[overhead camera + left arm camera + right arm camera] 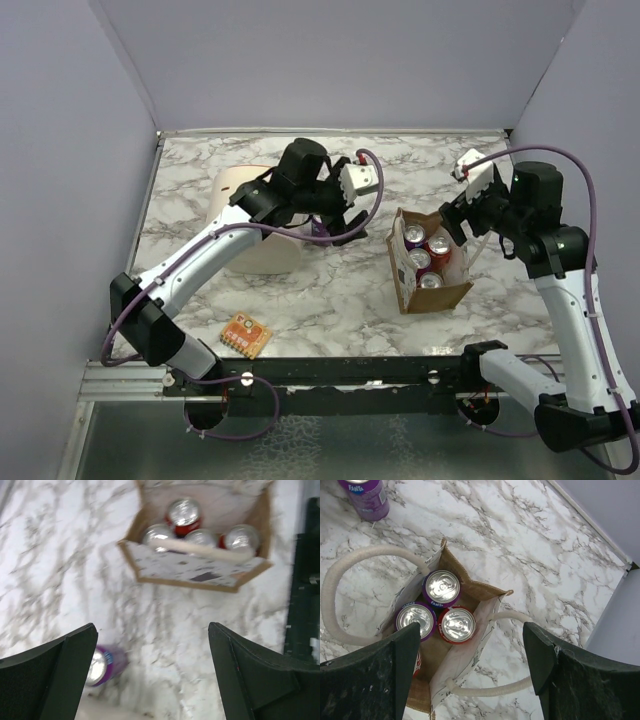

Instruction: Place the beverage into the canvas bag

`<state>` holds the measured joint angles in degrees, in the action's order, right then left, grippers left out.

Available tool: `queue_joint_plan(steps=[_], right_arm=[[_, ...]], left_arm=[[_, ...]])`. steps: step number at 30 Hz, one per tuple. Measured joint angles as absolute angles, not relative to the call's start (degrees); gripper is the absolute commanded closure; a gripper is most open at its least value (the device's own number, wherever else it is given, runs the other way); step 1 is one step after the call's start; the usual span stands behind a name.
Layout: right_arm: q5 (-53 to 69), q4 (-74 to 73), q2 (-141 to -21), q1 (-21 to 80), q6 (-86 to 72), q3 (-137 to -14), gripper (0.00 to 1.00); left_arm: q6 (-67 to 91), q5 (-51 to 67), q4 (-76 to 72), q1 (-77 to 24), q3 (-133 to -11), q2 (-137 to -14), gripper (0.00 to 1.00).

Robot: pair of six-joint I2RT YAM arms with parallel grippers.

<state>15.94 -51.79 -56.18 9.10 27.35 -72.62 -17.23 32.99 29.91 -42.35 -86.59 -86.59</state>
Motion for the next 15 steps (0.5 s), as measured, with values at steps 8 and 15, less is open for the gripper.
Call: queue_joint_plan(steps=[8, 15], right_arm=[[16.9, -51.5, -56.1, 6.8, 25.8, -74.1, 0.17], [17.9, -51.4, -55.7, 5.3, 25.6, -74.1, 0.17]], left_arm=[[-24.5, 12.1, 34.3, -40.6, -87.4, -88.9, 0.02], [-27.9, 4.9, 39.6, -40.5, -94.7, -99.6, 0.02]])
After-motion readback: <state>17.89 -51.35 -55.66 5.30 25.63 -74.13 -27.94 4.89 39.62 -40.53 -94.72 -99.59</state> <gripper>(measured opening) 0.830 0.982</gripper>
